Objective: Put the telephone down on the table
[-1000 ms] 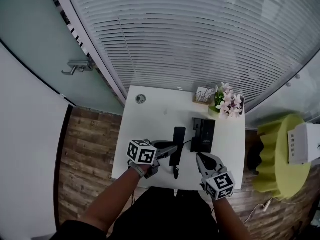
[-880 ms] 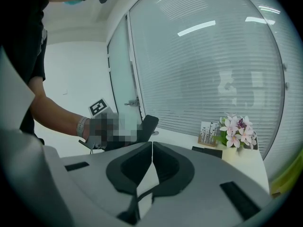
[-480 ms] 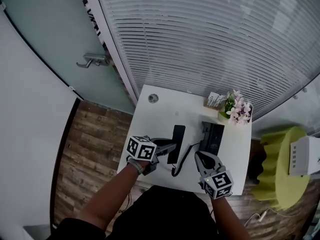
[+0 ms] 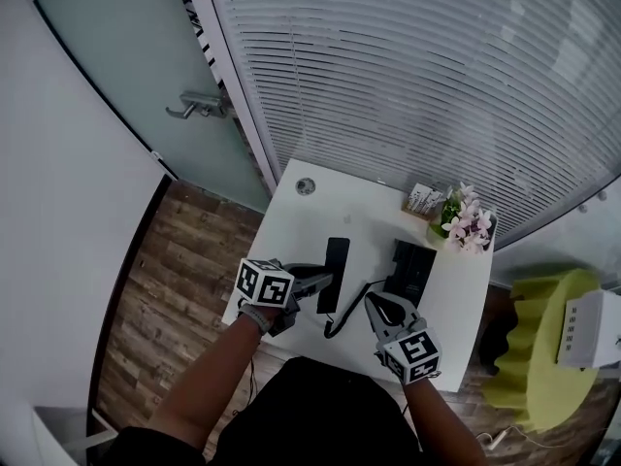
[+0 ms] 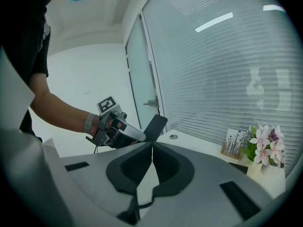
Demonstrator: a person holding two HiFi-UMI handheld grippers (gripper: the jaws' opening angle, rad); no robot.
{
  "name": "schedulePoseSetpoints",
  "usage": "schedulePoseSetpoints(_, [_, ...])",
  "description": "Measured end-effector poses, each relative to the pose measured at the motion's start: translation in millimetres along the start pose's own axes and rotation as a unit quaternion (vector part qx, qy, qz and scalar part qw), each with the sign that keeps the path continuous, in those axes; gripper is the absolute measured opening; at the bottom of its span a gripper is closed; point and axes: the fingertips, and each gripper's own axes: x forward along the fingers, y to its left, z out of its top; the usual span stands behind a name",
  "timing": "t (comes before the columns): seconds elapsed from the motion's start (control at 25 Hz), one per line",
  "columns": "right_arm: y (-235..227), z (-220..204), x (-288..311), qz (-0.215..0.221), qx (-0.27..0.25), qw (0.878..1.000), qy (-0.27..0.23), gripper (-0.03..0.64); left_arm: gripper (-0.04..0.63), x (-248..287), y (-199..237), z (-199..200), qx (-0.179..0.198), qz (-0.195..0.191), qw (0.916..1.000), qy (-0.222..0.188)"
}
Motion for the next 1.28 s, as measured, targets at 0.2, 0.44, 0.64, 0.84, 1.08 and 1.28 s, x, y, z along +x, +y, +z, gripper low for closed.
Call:
schedulePoseSetpoints(0.2, [-5, -8, -1, 0.019, -0.011, 1.000, 0.010, 0.023, 0.077, 3, 0, -7, -0.006, 0.019, 0.9998, -0.002])
schedulePoseSetpoints(0.44, [-5, -12, 4, 0.030, 0.004, 0.999, 0.012, 0.023, 0.076, -3, 9, -6, -0.009, 0.035, 0.9993, -0.009])
schedulePoseSetpoints(0.64, [-2, -8, 24, 0.023, 0.014, 1.000, 0.012, 0.023, 0.075, -8, 31, -7, -0.013, 0.027, 0.9995, 0.014])
schedulePoseSetpoints(0.84, [0, -2, 52, -0.001, 0.024, 1.000, 0.016, 0.023, 0.075, -17, 56, 4, -0.009, 0.012, 0.9989, 0.045])
schedulePoseSetpoints(1.08, [9, 8, 87, -0.032, 0.040, 0.998, 0.024, 0.023, 0.075, -31, 95, 6, -0.022, -0.010, 0.9953, 0.094])
schedulePoseSetpoints(1.28, [14, 8, 115, -0.047, 0.052, 0.997, 0.031, 0.023, 0.075, -35, 113, 16, -0.006, -0.025, 0.9924, 0.120])
